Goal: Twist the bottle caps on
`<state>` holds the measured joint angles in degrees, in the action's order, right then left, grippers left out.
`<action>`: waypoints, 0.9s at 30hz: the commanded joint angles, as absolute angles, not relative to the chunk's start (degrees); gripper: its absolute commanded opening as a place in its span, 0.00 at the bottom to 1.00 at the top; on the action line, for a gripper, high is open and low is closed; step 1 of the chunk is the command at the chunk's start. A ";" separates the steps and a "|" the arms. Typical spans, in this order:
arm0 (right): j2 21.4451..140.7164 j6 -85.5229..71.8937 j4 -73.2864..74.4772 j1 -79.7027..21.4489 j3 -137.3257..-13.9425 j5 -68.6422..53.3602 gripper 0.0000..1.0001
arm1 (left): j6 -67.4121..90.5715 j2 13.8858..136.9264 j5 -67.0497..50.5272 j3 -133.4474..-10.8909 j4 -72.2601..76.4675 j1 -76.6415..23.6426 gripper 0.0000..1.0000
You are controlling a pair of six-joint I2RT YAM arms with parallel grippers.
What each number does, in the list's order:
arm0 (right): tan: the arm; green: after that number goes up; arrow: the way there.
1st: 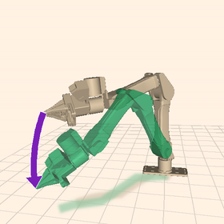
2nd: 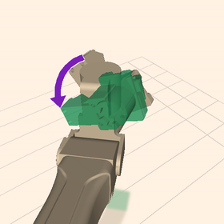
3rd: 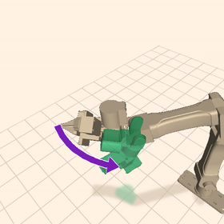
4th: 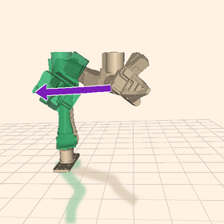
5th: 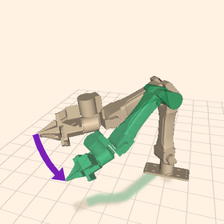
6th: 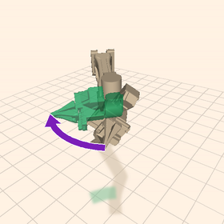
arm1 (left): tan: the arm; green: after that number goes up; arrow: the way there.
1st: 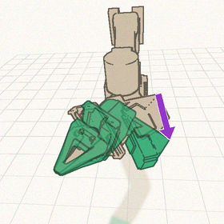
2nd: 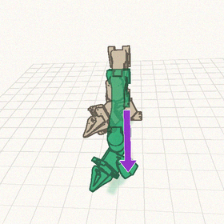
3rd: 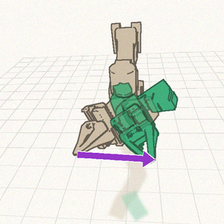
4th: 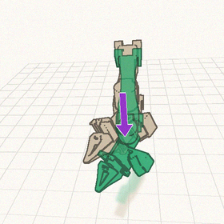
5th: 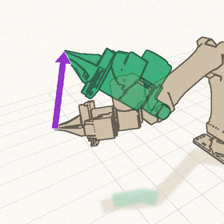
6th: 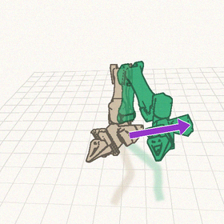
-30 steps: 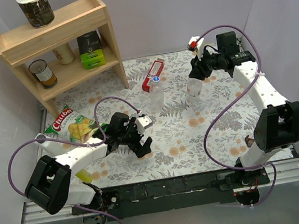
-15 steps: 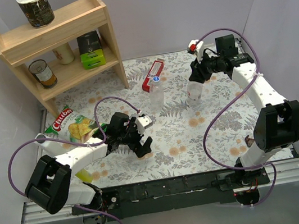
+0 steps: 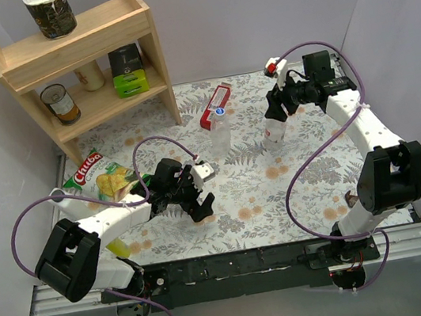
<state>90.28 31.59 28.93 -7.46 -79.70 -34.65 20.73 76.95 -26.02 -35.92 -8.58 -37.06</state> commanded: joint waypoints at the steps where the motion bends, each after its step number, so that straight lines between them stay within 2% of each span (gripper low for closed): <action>1: 88.59 30.85 27.16 -7.21 -80.06 -34.72 0.68 | 19.95 75.76 -27.07 -35.24 -7.65 -36.74 0.98; 8: 86.84 27.61 26.72 -7.12 -86.90 -33.05 0.84 | 20.39 75.76 -26.02 -35.24 -7.47 -36.74 0.98; 11: 84.83 24.80 26.20 -7.12 -90.17 -30.95 0.90 | 23.98 75.68 -21.21 -35.16 -5.37 -36.74 0.98; 15: 82.62 7.78 26.44 -7.21 -93.59 -15.96 0.91 | 25.83 75.67 -13.38 -36.04 -4.66 -36.65 0.98; 17: 82.01 5.20 31.71 -7.21 -94.48 -12.15 0.91 | 27.68 75.59 -10.47 -36.12 -3.09 -35.95 0.98; 21: 79.20 4.13 36.82 -7.29 -92.21 -3.19 0.92 | 33.11 74.80 -7.13 -39.10 -4.21 -34.28 0.98; 27: 73.92 5.36 36.75 -7.29 -90.70 -0.27 0.92 | 45.69 71.46 -6.15 -52.79 -9.66 -27.08 0.98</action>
<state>77.56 6.72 35.94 -7.49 -91.18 -5.63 35.55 76.62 -9.04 -42.22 -8.58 -31.73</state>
